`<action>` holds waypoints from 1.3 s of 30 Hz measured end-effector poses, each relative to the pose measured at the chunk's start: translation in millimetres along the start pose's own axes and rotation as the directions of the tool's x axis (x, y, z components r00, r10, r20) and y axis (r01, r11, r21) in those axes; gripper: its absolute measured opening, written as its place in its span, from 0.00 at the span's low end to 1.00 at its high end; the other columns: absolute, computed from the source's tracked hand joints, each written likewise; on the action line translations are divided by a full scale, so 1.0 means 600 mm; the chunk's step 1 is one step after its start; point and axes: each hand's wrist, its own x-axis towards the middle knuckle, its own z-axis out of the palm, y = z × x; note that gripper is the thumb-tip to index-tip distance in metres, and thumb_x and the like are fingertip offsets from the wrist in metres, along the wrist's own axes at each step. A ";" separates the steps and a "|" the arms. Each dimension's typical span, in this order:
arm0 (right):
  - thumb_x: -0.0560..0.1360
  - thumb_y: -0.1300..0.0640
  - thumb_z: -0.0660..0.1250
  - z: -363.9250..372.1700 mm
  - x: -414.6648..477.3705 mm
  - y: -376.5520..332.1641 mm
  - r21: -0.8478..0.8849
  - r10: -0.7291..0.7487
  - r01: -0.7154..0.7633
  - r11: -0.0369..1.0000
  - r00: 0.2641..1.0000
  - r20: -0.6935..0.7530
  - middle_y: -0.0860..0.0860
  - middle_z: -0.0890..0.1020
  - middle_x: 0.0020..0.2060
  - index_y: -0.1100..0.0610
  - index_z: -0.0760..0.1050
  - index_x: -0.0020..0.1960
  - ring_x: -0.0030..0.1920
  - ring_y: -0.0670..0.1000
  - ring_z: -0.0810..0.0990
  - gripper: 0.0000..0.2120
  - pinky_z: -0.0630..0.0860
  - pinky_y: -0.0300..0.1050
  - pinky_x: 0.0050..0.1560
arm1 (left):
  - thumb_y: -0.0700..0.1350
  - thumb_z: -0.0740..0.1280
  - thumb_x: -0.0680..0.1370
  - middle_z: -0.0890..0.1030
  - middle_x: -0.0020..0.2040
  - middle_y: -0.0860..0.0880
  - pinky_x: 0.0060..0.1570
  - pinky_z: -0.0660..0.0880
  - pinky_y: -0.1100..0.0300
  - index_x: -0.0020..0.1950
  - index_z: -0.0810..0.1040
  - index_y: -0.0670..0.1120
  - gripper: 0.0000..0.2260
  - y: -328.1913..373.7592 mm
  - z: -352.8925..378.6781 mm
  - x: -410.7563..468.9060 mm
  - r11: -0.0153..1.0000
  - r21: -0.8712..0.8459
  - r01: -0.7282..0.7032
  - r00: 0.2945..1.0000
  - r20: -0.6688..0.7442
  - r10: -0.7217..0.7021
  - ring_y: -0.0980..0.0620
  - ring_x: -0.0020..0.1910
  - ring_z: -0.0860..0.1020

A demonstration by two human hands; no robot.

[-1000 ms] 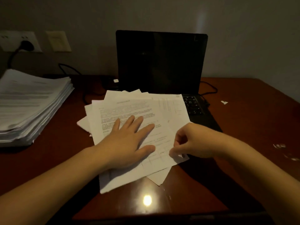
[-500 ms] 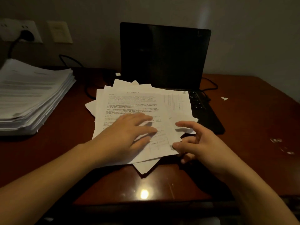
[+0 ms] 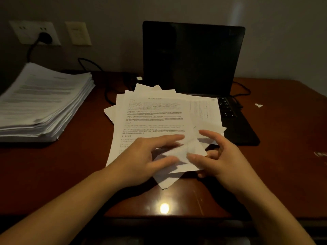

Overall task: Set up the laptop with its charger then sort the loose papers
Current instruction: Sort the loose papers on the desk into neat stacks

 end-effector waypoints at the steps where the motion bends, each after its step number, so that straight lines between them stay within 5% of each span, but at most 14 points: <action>1: 0.72 0.61 0.75 -0.007 -0.001 -0.001 0.013 0.017 -0.017 1.000 0.999 0.033 0.52 0.87 0.41 0.44 0.63 0.75 0.43 0.53 0.87 0.37 0.85 0.49 0.45 | 0.53 0.68 0.79 0.78 0.62 0.66 0.62 0.72 0.69 0.71 0.70 0.65 0.22 0.001 0.000 -0.001 1.000 -0.023 -0.007 0.999 -0.048 0.006 0.67 0.65 0.74; 4: 0.70 0.65 0.75 -0.022 -0.002 -0.005 0.066 0.071 -0.077 0.995 0.992 0.102 0.56 0.87 0.41 0.43 0.64 0.74 0.43 0.57 0.87 0.39 0.84 0.52 0.50 | 0.51 0.63 0.83 0.84 0.49 0.54 0.48 0.78 0.60 0.76 0.60 0.69 0.25 -0.003 -0.001 0.000 0.998 0.051 -0.036 0.987 -0.157 0.043 0.56 0.50 0.82; 6: 0.69 0.65 0.75 -0.020 -0.001 -0.007 0.095 0.069 -0.079 0.992 0.993 0.099 0.57 0.87 0.40 0.44 0.65 0.74 0.43 0.57 0.87 0.39 0.84 0.46 0.44 | 0.45 0.60 0.84 0.82 0.47 0.59 0.39 0.74 0.69 0.78 0.56 0.69 0.28 -0.006 -0.001 -0.001 0.992 0.111 -0.054 0.981 -0.178 0.074 0.60 0.44 0.80; 8: 0.69 0.65 0.76 -0.015 -0.001 -0.007 0.113 0.059 -0.066 0.991 0.996 0.065 0.58 0.87 0.40 0.45 0.66 0.73 0.42 0.57 0.87 0.38 0.84 0.43 0.40 | 0.39 0.59 0.84 0.72 0.63 0.71 0.50 0.71 0.76 0.77 0.61 0.65 0.28 -0.002 -0.002 -0.002 0.980 0.169 -0.109 0.972 -0.189 0.140 0.70 0.58 0.74; 10: 0.69 0.62 0.77 -0.007 -0.001 -0.006 0.091 0.044 -0.046 0.995 0.999 0.015 0.58 0.86 0.40 0.45 0.67 0.72 0.40 0.56 0.87 0.36 0.83 0.42 0.38 | 0.38 0.57 0.82 0.70 0.69 0.66 0.60 0.73 0.70 0.74 0.70 0.58 0.24 -0.007 -0.003 0.000 0.965 0.200 -0.169 0.963 -0.176 0.204 0.67 0.67 0.70; 13: 0.70 0.58 0.78 0.009 0.001 -0.003 0.009 0.004 -0.004 1.000 0.999 -0.047 0.49 0.86 0.34 0.45 0.68 0.70 0.35 0.51 0.86 0.33 0.80 0.36 0.33 | 0.46 0.60 0.80 0.76 0.65 0.60 0.60 0.74 0.64 0.69 0.78 0.55 0.19 -0.011 -0.004 0.000 0.971 0.188 -0.150 0.983 -0.074 0.167 0.63 0.65 0.73; 17: 0.71 0.58 0.77 0.012 0.003 0.000 0.020 -0.008 0.009 1.000 0.997 -0.070 0.46 0.85 0.31 0.46 0.68 0.71 0.34 0.47 0.85 0.32 0.77 0.33 0.31 | 0.58 0.66 0.77 0.75 0.62 0.66 0.58 0.76 0.64 0.74 0.69 0.61 0.25 -0.012 -0.002 -0.006 0.980 0.175 -0.099 0.993 -0.041 0.108 0.66 0.63 0.73; 21: 0.74 0.61 0.74 -0.004 0.005 0.000 0.027 0.041 -0.041 0.999 0.999 -0.003 0.52 0.87 0.39 0.42 0.65 0.73 0.42 0.48 0.87 0.34 0.82 0.39 0.39 | 0.52 0.62 0.82 0.75 0.69 0.58 0.50 0.80 0.60 0.77 0.58 0.70 0.27 -0.010 -0.004 -0.003 0.991 0.104 -0.079 0.986 -0.141 0.093 0.53 0.63 0.77; 26: 0.73 0.60 0.75 -0.001 0.005 0.001 0.042 0.031 -0.030 0.999 0.999 -0.011 0.52 0.88 0.41 0.41 0.65 0.73 0.44 0.49 0.87 0.35 0.84 0.47 0.46 | 0.46 0.59 0.81 0.78 0.59 0.61 0.51 0.74 0.70 0.70 0.76 0.55 0.19 -0.012 -0.004 -0.001 0.953 0.235 -0.192 0.968 -0.116 0.224 0.66 0.58 0.74; 28: 0.72 0.59 0.76 0.006 0.004 0.001 0.040 0.018 -0.017 0.999 0.999 -0.042 0.53 0.87 0.40 0.41 0.65 0.72 0.42 0.49 0.87 0.34 0.83 0.42 0.42 | 0.52 0.63 0.80 0.78 0.63 0.59 0.55 0.76 0.66 0.70 0.77 0.54 0.19 -0.012 -0.003 -0.003 0.971 0.181 -0.157 0.983 -0.063 0.171 0.63 0.63 0.74; 31: 0.71 0.60 0.77 0.013 0.004 -0.002 0.081 0.013 -0.006 0.997 0.997 -0.079 0.52 0.87 0.38 0.42 0.66 0.71 0.39 0.48 0.87 0.34 0.81 0.37 0.34 | 0.64 0.71 0.73 0.74 0.66 0.60 0.63 0.73 0.65 0.75 0.68 0.59 0.32 -0.013 -0.003 -0.008 0.962 0.247 -0.116 0.993 0.048 0.107 0.63 0.67 0.69; 36: 0.70 0.58 0.78 0.017 0.006 -0.002 0.085 0.008 0.002 0.996 0.993 -0.117 0.49 0.87 0.37 0.45 0.67 0.71 0.37 0.48 0.87 0.34 0.80 0.37 0.32 | 0.62 0.72 0.70 0.79 0.56 0.57 0.59 0.72 0.64 0.73 0.70 0.60 0.31 -0.014 -0.004 -0.004 0.969 0.238 -0.069 0.997 -0.005 0.073 0.61 0.58 0.74; 39: 0.75 0.56 0.74 0.010 0.009 0.000 0.128 0.035 -0.019 0.992 0.992 -0.122 0.47 0.85 0.33 0.46 0.67 0.73 0.35 0.48 0.86 0.30 0.82 0.40 0.33 | 0.59 0.71 0.74 0.77 0.64 0.61 0.64 0.70 0.69 0.73 0.70 0.62 0.27 -0.014 -0.010 -0.004 0.995 0.088 -0.045 0.999 -0.005 0.046 0.67 0.65 0.71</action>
